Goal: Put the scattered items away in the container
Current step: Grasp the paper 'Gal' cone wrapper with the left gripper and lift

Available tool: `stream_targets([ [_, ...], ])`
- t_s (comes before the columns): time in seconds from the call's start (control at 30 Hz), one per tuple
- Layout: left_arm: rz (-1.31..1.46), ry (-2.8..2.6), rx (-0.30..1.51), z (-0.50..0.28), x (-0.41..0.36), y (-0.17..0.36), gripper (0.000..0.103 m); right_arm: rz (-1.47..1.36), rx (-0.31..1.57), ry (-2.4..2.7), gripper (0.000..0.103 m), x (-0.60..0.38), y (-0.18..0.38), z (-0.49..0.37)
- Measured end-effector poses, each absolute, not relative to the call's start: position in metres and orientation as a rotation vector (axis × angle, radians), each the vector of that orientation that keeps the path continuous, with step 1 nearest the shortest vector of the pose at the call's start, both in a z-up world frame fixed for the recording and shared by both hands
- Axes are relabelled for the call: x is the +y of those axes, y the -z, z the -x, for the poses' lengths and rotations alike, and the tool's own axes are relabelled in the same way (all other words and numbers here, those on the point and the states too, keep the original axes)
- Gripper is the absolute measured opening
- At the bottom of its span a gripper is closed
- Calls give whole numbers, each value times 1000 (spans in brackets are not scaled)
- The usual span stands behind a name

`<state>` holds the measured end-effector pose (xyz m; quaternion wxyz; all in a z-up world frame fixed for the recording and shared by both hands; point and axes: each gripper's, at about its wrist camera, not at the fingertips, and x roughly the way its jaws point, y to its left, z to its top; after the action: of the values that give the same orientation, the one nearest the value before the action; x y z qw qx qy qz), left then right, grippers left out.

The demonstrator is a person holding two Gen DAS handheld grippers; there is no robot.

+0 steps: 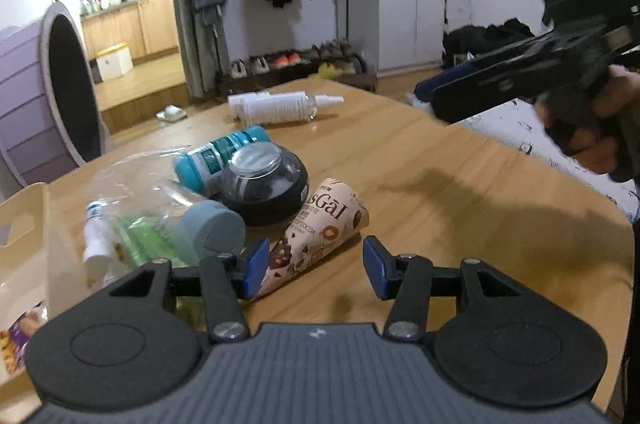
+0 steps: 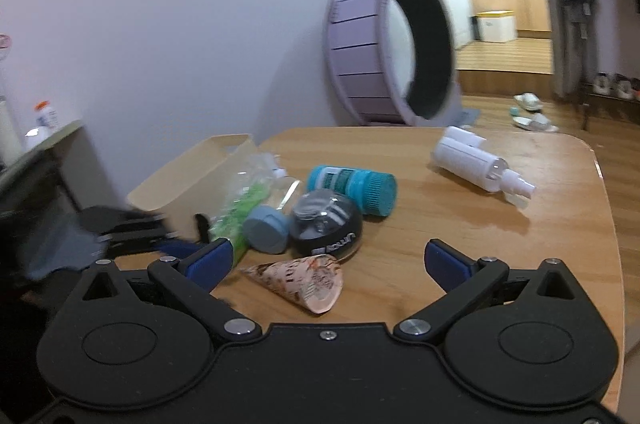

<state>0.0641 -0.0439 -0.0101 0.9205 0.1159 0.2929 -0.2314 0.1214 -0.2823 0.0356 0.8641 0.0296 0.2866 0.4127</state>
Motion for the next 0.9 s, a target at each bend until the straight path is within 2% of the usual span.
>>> stream_targets([
  [0.33, -278, 499, 618, -87, -61, 30, 52, -63, 621, -841, 103, -287, -33, -127],
  [0.43, -281, 544, 635, -84, -67, 32, 44, -50, 620, -845, 103, -285, -32, -123],
  [0.53, -306, 530, 620, -79, -71, 33, 28, -47, 612, -850, 103, -286, -34, -120],
  [0.9, -191, 476, 532, -50, -55, 9, 26, -87, 577, -840, 103, -294, -40, -117],
])
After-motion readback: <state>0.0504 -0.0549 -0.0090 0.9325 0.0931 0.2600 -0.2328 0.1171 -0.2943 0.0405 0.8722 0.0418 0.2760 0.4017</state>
